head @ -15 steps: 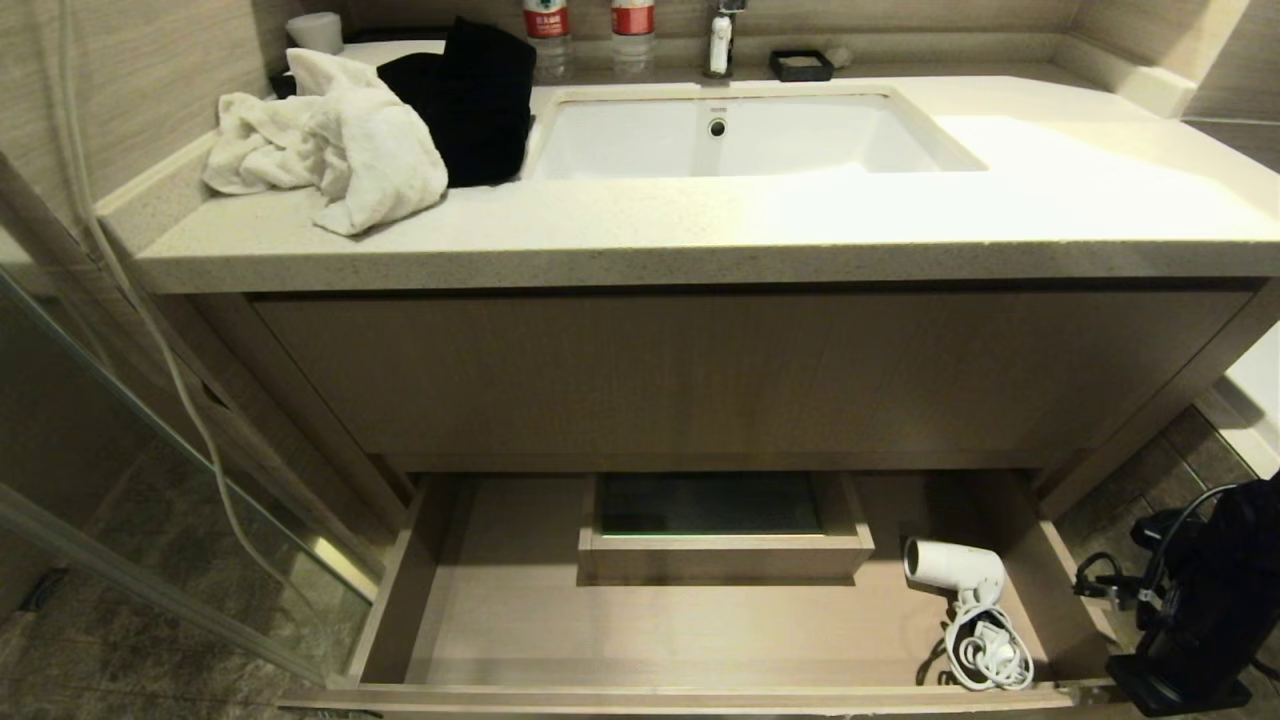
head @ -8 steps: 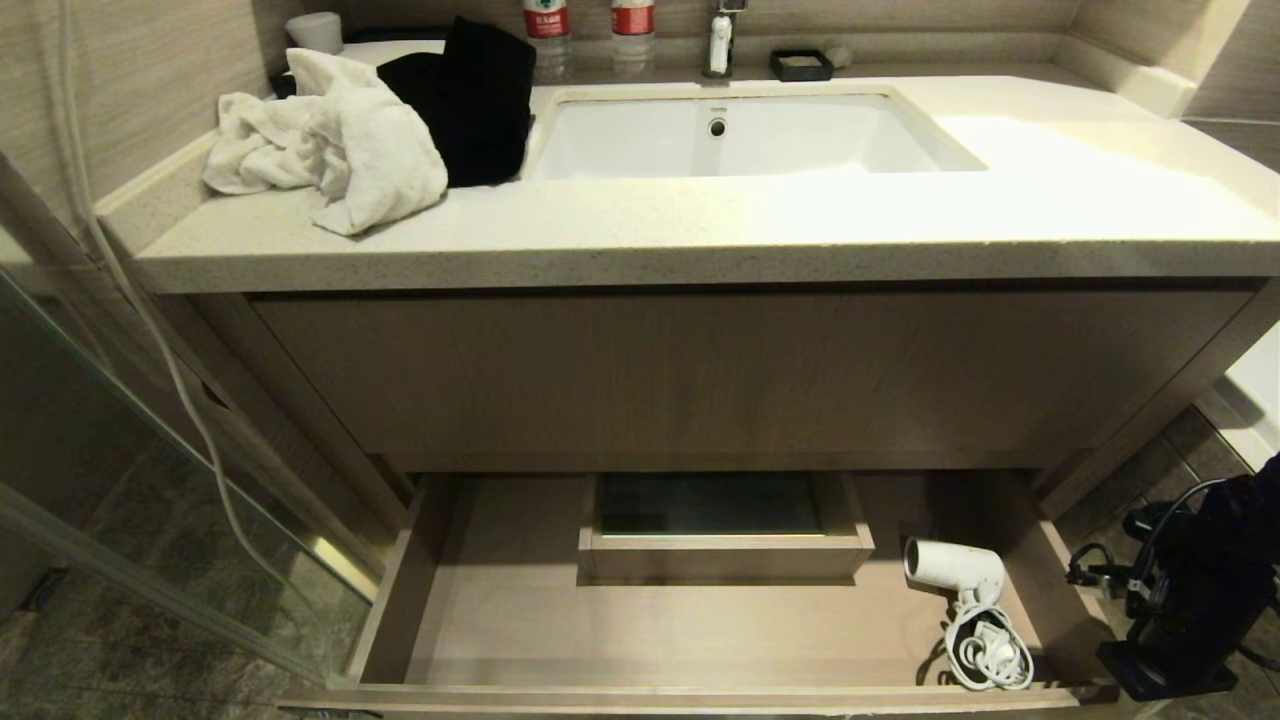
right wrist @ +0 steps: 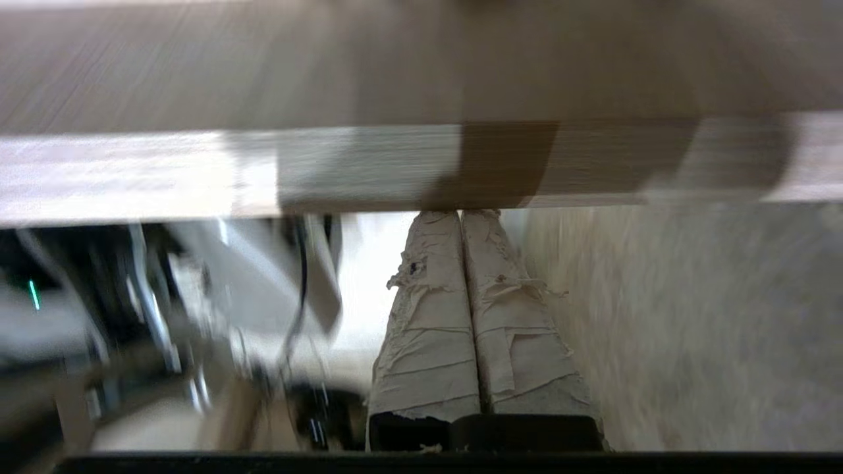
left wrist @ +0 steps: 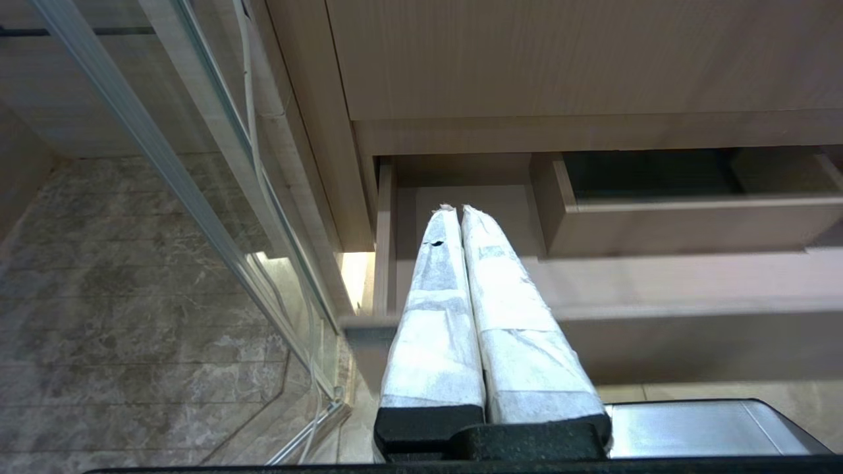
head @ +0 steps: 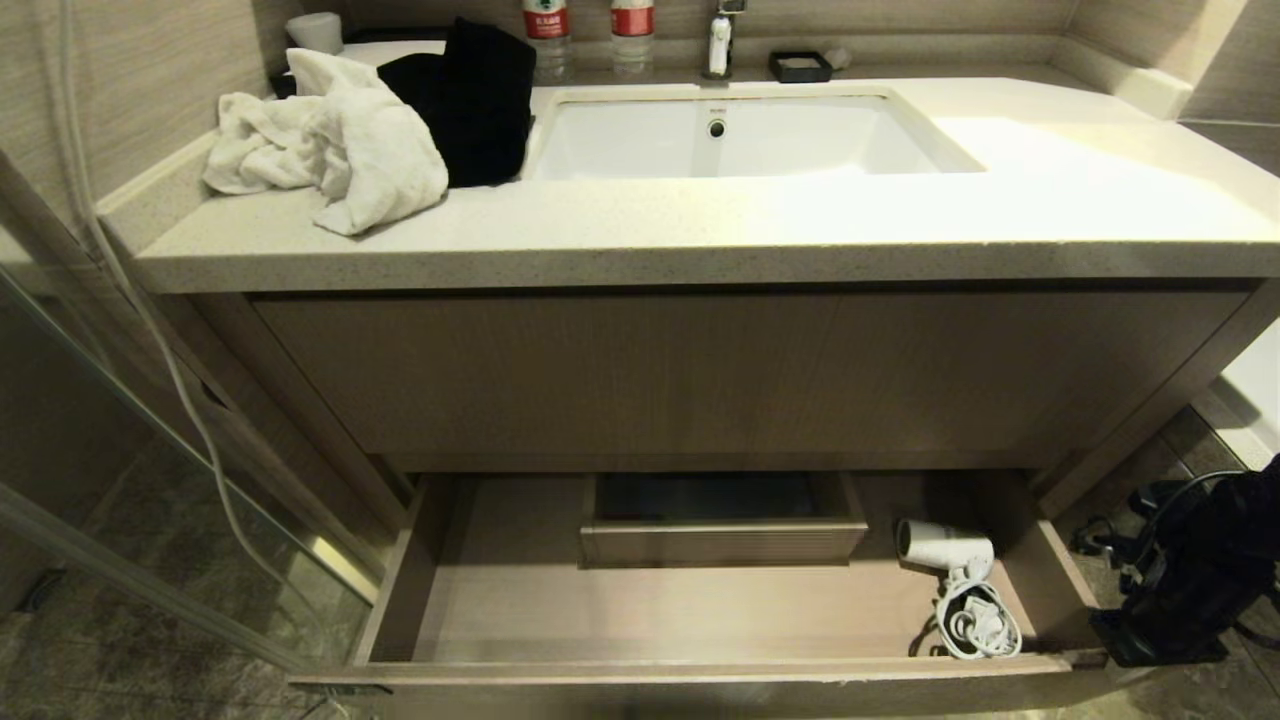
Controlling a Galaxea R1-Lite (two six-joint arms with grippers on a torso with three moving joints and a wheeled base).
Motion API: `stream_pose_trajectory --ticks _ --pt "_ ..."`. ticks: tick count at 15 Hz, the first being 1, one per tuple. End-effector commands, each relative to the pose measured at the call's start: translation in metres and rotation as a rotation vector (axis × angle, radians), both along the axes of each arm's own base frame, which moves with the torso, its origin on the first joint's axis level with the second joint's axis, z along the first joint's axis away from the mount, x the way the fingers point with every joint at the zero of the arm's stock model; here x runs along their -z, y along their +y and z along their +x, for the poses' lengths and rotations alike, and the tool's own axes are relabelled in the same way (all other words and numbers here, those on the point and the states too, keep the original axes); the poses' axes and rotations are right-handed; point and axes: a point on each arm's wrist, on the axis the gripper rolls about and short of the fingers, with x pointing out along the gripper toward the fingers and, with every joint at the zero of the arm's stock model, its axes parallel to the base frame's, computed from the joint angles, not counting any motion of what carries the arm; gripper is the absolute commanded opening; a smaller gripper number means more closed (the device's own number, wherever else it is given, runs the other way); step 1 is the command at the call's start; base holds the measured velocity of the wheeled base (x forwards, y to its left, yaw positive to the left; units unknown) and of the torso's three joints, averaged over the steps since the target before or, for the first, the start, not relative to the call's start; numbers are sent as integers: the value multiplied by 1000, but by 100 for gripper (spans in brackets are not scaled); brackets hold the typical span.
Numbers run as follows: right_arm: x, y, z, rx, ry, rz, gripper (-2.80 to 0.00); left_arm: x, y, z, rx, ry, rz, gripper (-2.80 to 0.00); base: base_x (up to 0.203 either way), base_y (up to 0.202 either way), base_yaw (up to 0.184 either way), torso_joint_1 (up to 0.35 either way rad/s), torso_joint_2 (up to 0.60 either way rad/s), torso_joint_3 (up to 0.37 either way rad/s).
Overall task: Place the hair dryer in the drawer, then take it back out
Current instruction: Close the drawer
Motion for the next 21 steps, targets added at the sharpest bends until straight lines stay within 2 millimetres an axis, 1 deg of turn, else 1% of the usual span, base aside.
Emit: stream_pose_trajectory --ticks 1,3,6,10,12,17,19,21 --pt "-6 -4 9 14 -97 -36 -280 0 0 0 0 0 0 -280 0 0 0 0 0 0" --pt "-8 -5 16 54 -171 -51 -280 0 0 0 0 -2 0 -280 0 0 0 0 0 0" --pt "-15 -11 33 113 -335 -69 -280 0 0 0 0 -2 0 -280 0 0 0 0 0 0" --pt "-25 -15 43 141 -400 -72 -280 0 0 0 0 0 0 -280 0 0 0 0 0 0" --pt "-32 -16 44 142 -419 -77 -280 0 0 0 0 -1 0 -280 0 0 0 0 0 0" --pt "-42 -18 49 135 -469 -74 -280 0 0 0 0 -2 0 -280 0 0 0 0 0 0" --pt "-53 -17 49 127 -503 -65 -280 0 0 0 0 0 0 -280 0 0 0 0 0 0" --pt "-73 -15 46 101 -565 -35 -280 0 0 0 0 -2 0 -280 0 0 0 0 0 0"
